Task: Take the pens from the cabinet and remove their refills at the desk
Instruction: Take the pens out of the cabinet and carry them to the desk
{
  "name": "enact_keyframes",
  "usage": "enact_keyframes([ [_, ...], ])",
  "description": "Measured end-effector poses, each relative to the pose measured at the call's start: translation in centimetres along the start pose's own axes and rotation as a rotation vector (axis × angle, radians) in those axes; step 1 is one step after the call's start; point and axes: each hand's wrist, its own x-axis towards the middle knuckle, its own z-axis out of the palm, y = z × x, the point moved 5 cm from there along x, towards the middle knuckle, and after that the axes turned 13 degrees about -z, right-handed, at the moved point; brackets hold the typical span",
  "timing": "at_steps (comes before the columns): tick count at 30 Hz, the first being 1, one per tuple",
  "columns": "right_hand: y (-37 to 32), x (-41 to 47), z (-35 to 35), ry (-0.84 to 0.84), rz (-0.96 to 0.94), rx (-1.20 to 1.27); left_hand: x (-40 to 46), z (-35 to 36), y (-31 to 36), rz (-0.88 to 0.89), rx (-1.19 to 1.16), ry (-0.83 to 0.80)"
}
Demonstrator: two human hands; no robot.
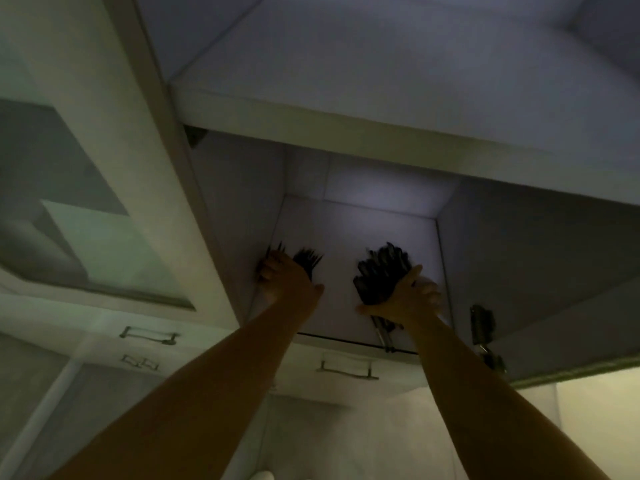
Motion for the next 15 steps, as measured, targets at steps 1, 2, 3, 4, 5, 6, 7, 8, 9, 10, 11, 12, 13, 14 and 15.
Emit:
enact_keyframes([
  [1,0.2,0.2,-0.1,0.006,0.013,-0.042,0.3,0.2,0.3,-0.021,-0.013,0.002],
  [2,0.2,0.3,-0.2,0.012,0.019,-0.077,0.5,0.1,0.7,-0.039,-0.020,-0.005],
  [3,0.0,0.5,-0.5,0.027,0.011,-0.085,0.7,0.0,1.0,-0.054,-0.022,-0.003],
  [4,-0.2,0.7,-0.8,0.041,-0.002,-0.079,0.8,-0.3,1.2,-0.065,-0.018,0.008],
  [5,-0.4,0.9,-1.0,0.047,-0.017,-0.071,1.0,-0.5,1.2,-0.074,-0.006,0.018],
  [6,-0.6,1.3,-1.2,0.045,-0.035,-0.077,1.2,-0.8,1.2,-0.082,0.010,0.020],
  [7,-0.9,1.6,-1.2,0.031,-0.057,-0.100,1.5,-1.1,1.2,-0.086,0.032,0.010],
  [8,-1.1,1.8,-1.2,0.010,-0.077,-0.128,1.7,-1.2,1.1,-0.085,0.058,-0.014],
  [9,-1.4,2.0,-1.0,-0.010,-0.091,-0.150,1.9,-1.4,1.1,-0.085,0.086,-0.041],
  [10,-1.6,2.2,-1.0,-0.025,-0.096,-0.163,2.1,-1.5,1.0,-0.089,0.108,-0.063],
  [11,-1.9,2.3,-0.9,-0.034,-0.096,-0.168,2.1,-1.5,1.0,-0.090,0.121,-0.066],
  [12,-2.1,2.5,-0.8,-0.035,-0.091,-0.165,2.2,-1.5,1.1,-0.082,0.129,-0.055],
  [13,-2.3,2.6,-0.7,-0.029,-0.085,-0.149,2.1,-1.4,1.2,-0.069,0.139,-0.037],
  [14,-2.6,2.7,-0.6,-0.014,-0.075,-0.122,2.1,-1.3,1.3,-0.054,0.153,-0.015],
  [15,-2.8,2.7,-0.6,0.009,-0.059,-0.088,2.1,-1.2,1.2,-0.044,0.165,0.011],
])
